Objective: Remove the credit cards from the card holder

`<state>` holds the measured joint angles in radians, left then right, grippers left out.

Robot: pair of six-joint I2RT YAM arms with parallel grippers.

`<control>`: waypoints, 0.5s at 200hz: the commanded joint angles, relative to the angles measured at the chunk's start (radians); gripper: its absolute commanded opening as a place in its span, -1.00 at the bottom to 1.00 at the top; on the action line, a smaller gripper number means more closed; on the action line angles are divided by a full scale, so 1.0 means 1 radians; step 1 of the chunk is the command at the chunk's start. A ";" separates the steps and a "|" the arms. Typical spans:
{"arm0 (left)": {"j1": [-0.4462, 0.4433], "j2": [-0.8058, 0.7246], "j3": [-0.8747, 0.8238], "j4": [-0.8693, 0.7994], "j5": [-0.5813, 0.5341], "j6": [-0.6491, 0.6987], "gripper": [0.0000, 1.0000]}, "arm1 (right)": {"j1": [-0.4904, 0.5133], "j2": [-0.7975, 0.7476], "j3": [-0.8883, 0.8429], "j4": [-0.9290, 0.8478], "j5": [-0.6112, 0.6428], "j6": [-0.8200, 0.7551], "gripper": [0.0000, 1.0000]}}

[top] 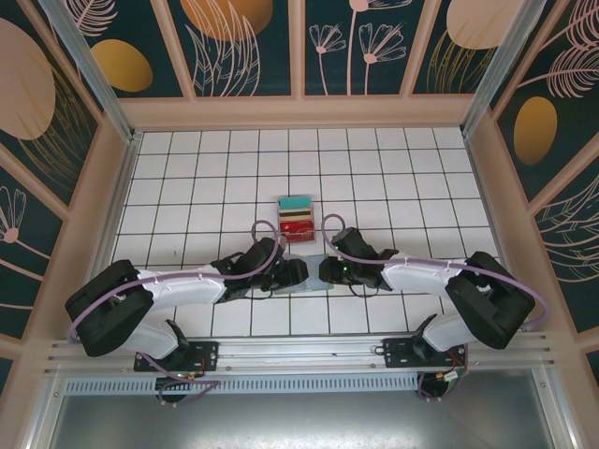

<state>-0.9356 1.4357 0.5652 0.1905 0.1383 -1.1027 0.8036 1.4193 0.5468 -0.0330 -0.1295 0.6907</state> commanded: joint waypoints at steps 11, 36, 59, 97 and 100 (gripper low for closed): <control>-0.012 0.042 0.064 0.075 0.057 0.033 0.06 | 0.017 0.011 0.008 -0.001 0.003 0.016 -0.31; -0.026 0.057 0.099 0.079 0.079 0.053 0.01 | 0.017 0.003 0.010 -0.009 0.017 0.016 -0.31; -0.027 0.000 0.073 0.071 0.050 0.045 -0.05 | 0.017 0.005 0.008 -0.008 0.012 0.018 -0.32; -0.025 -0.096 0.040 -0.087 -0.076 0.032 -0.06 | 0.017 0.007 -0.003 -0.002 0.010 0.021 -0.33; -0.025 -0.099 0.041 -0.115 -0.091 0.029 -0.06 | 0.017 0.007 -0.002 -0.002 0.010 0.021 -0.33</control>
<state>-0.9607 1.3827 0.6243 0.2062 0.1459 -1.0748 0.8070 1.4189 0.5472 -0.0334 -0.1211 0.6918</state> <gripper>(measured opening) 0.471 0.336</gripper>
